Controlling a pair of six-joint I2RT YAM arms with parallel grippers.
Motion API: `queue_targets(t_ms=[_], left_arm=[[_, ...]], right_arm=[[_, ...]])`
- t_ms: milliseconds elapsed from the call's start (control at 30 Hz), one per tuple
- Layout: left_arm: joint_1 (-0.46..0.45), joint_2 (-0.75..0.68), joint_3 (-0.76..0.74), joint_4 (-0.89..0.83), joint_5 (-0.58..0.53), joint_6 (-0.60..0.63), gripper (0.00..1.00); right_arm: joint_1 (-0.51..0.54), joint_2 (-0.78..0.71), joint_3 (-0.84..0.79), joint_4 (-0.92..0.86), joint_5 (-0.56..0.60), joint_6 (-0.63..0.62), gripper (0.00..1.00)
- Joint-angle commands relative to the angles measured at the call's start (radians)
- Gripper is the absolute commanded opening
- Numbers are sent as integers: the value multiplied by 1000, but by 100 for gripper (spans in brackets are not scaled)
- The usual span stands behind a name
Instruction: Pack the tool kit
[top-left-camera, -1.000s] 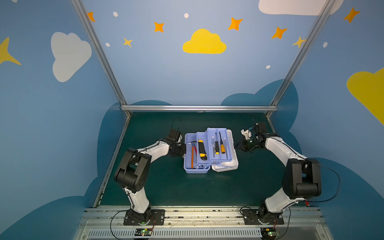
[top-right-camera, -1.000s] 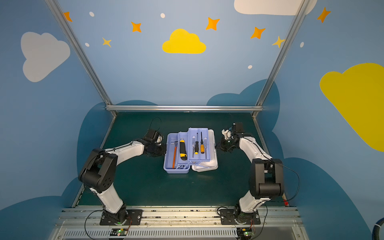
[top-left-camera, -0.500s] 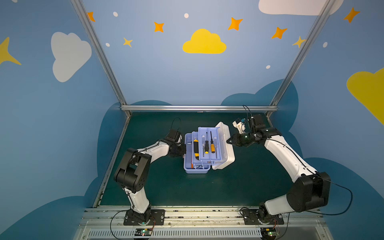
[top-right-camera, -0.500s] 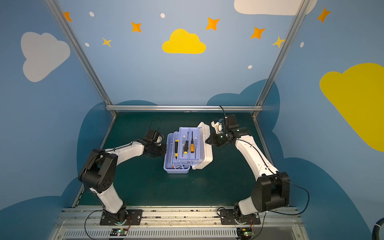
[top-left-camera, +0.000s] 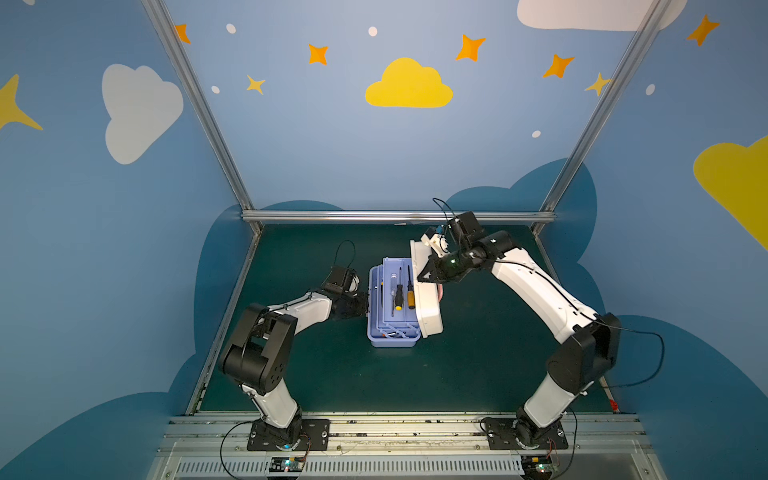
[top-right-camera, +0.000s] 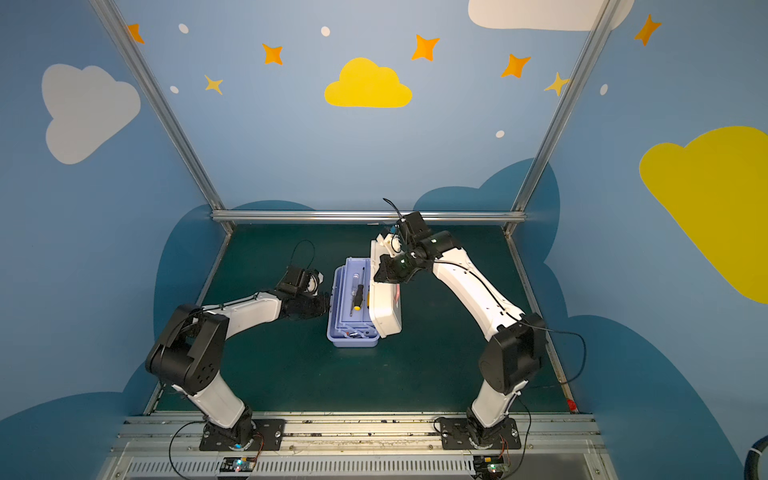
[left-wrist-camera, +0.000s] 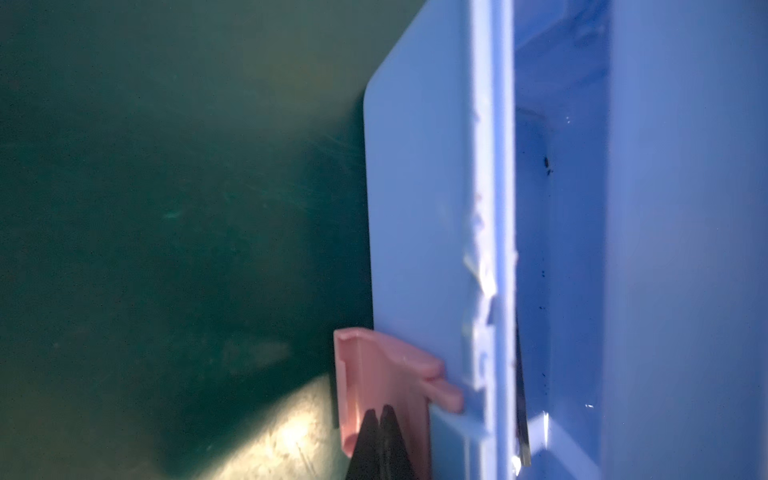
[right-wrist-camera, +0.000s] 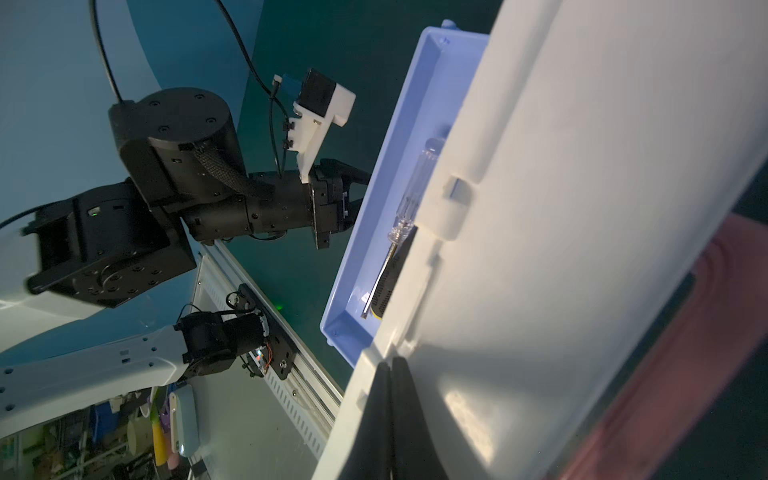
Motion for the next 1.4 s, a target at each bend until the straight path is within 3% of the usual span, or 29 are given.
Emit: queue_targets(t_ms=[0, 167, 300, 400, 500, 533, 633, 800, 967, 1367], left_arm=[[6, -52, -9, -24, -50, 23, 4], [39, -155, -25, -99, -135, 20, 6], [88, -254, -33, -163, -135, 19, 18], [97, -314, -38, -167, -93, 22, 44], [89, -346, -71, -71, 34, -22, 75], [82, -346, -74, -49, 68, -40, 79], [34, -335, -62, -39, 88, -41, 81], [-49, -253, -33, -53, 102, -26, 81], [-84, -224, -23, -66, 95, -12, 67], [-284, -164, 42, -63, 29, 23, 65]], right_arm=[[50, 71, 139, -144, 73, -32, 2], [90, 121, 305, -127, 86, -26, 4], [86, 90, 270, -30, 67, -37, 13], [80, 59, 186, 16, 68, -47, 23], [68, 32, 87, 38, 107, -49, 41], [62, 26, 55, 41, 125, -46, 45], [40, 10, -41, 70, 149, -24, 54], [-2, 25, -153, 138, 155, -14, 60], [-31, 62, -178, 194, 125, -34, 60], [-83, 131, -167, 204, -10, -73, 58]])
